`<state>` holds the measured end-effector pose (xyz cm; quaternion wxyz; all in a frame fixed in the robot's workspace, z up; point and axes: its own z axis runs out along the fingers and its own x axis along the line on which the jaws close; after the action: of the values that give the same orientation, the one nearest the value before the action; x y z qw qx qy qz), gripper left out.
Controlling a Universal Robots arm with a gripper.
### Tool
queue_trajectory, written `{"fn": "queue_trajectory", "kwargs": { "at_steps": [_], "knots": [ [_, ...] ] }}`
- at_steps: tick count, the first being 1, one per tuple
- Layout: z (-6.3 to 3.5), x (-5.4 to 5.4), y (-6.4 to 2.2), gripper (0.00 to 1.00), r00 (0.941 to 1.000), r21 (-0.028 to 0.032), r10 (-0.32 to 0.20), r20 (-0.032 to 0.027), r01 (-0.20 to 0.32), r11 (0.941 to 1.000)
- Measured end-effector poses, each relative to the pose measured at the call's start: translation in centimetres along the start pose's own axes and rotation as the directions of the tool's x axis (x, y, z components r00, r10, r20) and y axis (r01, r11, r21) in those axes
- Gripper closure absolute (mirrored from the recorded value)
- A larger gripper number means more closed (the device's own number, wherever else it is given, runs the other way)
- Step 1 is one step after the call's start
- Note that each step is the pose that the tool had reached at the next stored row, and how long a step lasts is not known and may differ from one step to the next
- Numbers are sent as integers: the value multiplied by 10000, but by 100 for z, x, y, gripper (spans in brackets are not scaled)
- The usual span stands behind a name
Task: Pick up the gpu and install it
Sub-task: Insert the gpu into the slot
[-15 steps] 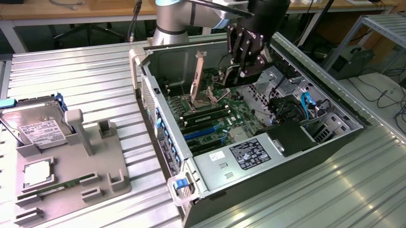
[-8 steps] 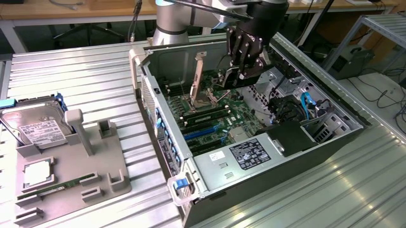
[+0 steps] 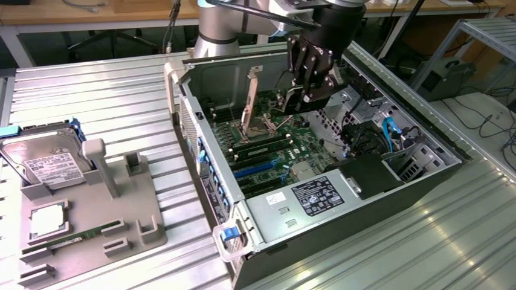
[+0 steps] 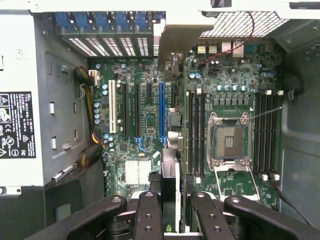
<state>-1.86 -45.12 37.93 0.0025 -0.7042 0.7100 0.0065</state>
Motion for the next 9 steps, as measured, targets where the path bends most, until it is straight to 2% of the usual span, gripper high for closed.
{"fn": "queue_trajectory", "kwargs": {
  "at_steps": [9],
  "knots": [
    [42,1,0,73,10000,4,0,0,0,10000]
  ]
}}
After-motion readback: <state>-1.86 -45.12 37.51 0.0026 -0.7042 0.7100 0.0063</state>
